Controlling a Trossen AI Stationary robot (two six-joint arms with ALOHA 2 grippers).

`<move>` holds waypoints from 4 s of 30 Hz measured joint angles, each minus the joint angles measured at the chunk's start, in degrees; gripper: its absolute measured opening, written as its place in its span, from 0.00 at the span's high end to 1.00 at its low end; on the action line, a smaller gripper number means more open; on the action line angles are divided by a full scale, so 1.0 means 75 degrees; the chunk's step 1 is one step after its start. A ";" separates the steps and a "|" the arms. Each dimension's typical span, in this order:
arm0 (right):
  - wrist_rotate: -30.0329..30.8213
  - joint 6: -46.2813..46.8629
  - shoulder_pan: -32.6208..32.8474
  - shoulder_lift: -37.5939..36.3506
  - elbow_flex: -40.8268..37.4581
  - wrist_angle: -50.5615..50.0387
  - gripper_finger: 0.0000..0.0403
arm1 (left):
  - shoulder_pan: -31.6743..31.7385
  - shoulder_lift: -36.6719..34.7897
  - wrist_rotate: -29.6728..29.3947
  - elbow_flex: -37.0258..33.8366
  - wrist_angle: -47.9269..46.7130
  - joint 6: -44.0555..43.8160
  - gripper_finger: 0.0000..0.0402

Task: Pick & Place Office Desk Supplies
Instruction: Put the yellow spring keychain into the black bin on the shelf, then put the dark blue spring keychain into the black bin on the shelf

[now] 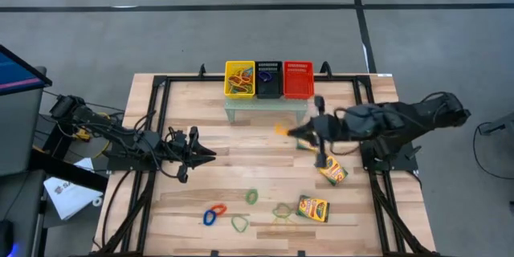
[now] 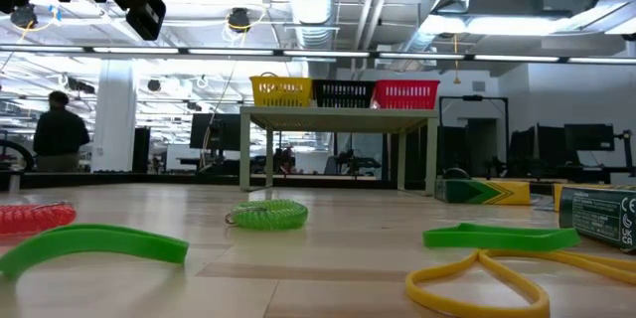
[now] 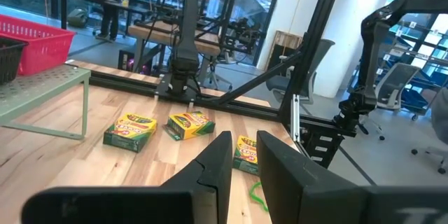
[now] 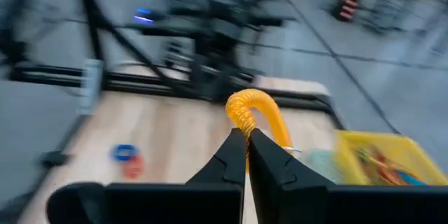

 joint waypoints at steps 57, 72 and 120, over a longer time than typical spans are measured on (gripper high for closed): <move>-0.1251 -0.0285 -0.5163 0.2885 0.0218 -0.0390 0.59 | 0.0002 0.0000 0.0070 0.0000 -0.0029 -0.0003 0.85; -0.1333 0.1036 -0.1837 -0.2098 -0.0253 -0.2012 0.77 | -0.1590 0.1037 -0.0493 0.0140 -0.0242 -0.1291 0.98; 0.1033 0.2174 0.1709 -0.4712 -0.5180 0.0766 0.87 | -0.3512 0.6155 0.0393 0.4132 -0.7198 -0.9993 0.50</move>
